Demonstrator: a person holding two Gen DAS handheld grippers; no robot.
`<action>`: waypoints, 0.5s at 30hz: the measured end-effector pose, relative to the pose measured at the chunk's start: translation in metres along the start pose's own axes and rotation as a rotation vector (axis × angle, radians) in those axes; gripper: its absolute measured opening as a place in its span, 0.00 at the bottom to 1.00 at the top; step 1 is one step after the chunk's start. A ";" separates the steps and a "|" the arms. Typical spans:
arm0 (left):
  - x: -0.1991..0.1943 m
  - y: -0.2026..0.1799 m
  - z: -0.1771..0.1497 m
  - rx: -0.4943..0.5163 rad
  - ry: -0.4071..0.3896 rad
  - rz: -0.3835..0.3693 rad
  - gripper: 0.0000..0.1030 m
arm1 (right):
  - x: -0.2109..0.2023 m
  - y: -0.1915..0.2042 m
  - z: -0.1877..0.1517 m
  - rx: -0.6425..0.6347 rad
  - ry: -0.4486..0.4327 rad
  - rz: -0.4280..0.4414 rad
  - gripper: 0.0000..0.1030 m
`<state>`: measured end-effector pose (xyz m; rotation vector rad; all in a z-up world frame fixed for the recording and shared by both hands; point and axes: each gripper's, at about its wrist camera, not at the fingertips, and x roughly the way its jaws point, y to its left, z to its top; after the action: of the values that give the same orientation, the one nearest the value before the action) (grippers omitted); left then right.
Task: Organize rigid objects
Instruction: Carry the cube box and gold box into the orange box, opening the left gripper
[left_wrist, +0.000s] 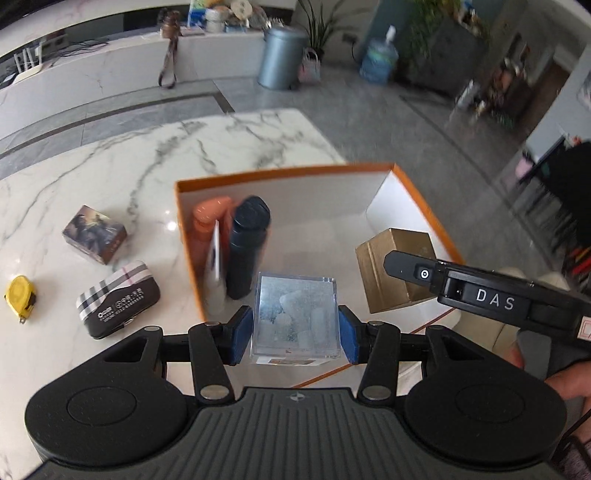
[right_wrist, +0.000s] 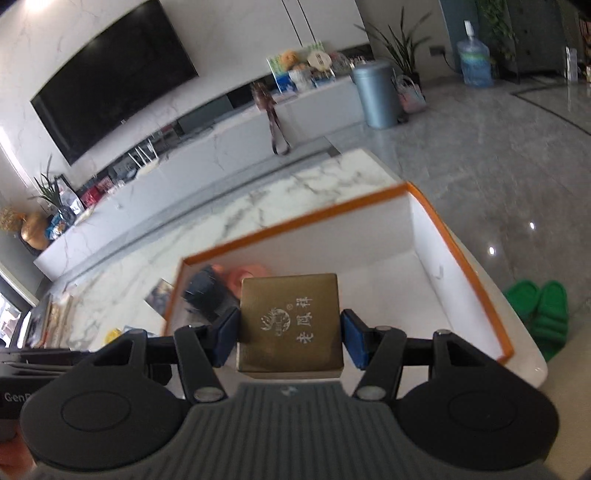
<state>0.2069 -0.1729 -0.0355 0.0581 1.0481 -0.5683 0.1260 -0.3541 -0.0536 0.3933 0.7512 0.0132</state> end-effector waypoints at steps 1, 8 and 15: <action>0.002 -0.002 -0.001 0.009 0.011 0.012 0.54 | 0.004 -0.004 0.000 0.005 0.012 -0.002 0.59; 0.029 -0.014 0.007 0.004 0.093 0.067 0.54 | 0.031 -0.021 0.000 0.026 0.072 0.014 0.59; 0.054 -0.014 0.009 -0.077 0.133 0.096 0.54 | 0.050 -0.038 0.005 0.026 0.092 -0.002 0.59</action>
<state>0.2280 -0.2103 -0.0728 0.0789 1.1891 -0.4416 0.1607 -0.3836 -0.0968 0.4190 0.8429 0.0195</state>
